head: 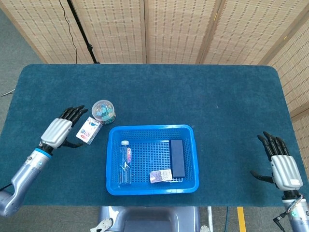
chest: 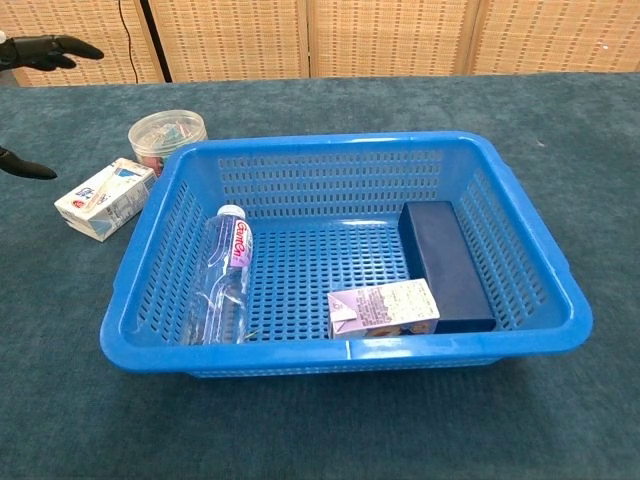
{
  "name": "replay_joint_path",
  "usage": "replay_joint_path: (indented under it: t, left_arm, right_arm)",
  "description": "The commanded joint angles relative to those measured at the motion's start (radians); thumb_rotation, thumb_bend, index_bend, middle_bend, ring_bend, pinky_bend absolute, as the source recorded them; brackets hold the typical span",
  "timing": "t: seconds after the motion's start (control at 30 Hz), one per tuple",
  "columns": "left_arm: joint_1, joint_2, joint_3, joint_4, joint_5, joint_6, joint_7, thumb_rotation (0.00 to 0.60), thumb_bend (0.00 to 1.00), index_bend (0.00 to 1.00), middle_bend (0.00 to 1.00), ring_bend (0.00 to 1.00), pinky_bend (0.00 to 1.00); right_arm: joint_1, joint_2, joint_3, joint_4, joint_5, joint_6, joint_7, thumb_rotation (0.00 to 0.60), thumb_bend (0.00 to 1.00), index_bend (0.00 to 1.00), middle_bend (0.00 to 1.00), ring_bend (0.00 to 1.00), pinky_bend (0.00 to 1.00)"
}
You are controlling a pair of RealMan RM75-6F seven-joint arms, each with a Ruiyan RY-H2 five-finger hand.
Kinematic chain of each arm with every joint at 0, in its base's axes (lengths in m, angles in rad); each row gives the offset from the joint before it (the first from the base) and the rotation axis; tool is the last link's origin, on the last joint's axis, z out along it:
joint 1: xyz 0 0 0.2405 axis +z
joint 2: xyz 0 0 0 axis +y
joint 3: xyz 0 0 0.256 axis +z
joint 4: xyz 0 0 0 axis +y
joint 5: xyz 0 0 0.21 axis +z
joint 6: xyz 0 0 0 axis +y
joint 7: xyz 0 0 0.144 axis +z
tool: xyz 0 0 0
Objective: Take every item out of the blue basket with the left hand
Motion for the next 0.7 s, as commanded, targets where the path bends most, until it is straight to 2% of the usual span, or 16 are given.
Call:
replay_joint_path:
  t: [0.03, 0.13, 0.27, 0.4, 0.7]
  left_arm:
    - [-0.007, 0.088, 0.022, -0.163, 0.126, 0.048, -0.014, 0.6, 0.0, 0.0, 0.0, 0.0, 0.0]
    - [-0.044, 0.143, 0.034, -0.298, 0.181, -0.001, 0.024, 0.6, 0.0, 0.0, 0.0, 0.0, 0.0]
    - [-0.092, 0.176, 0.008, -0.417, 0.149, -0.081, 0.12, 0.6, 0.0, 0.0, 0.0, 0.0, 0.0]
    - [-0.158, 0.152, -0.036, -0.495, 0.027, -0.189, 0.217, 0.6, 0.0, 0.0, 0.0, 0.0, 0.0]
    - [-0.289, 0.027, -0.072, -0.514, -0.226, -0.34, 0.41, 0.6, 0.0, 0.0, 0.0, 0.0, 0.0]
  right_arm:
    - [-0.001, 0.007, 0.003, -0.002, 0.002, 0.005, 0.016, 0.6, 0.0, 0.0, 0.0, 0.0, 0.0]
    - [0.001, 0.013, 0.009, 0.003, 0.008, 0.004, 0.038, 0.6, 0.0, 0.0, 0.0, 0.0, 0.0]
    - [0.005, 0.018, 0.015, 0.016, 0.031, -0.014, 0.062, 0.6, 0.0, 0.0, 0.0, 0.0, 0.0]
    - [0.008, 0.031, 0.021, 0.022, 0.055, -0.035, 0.09, 0.6, 0.0, 0.0, 0.0, 0.0, 0.0]
    - [0.014, 0.045, 0.035, 0.032, 0.1, -0.063, 0.1, 0.6, 0.0, 0.0, 0.0, 0.0, 0.0]
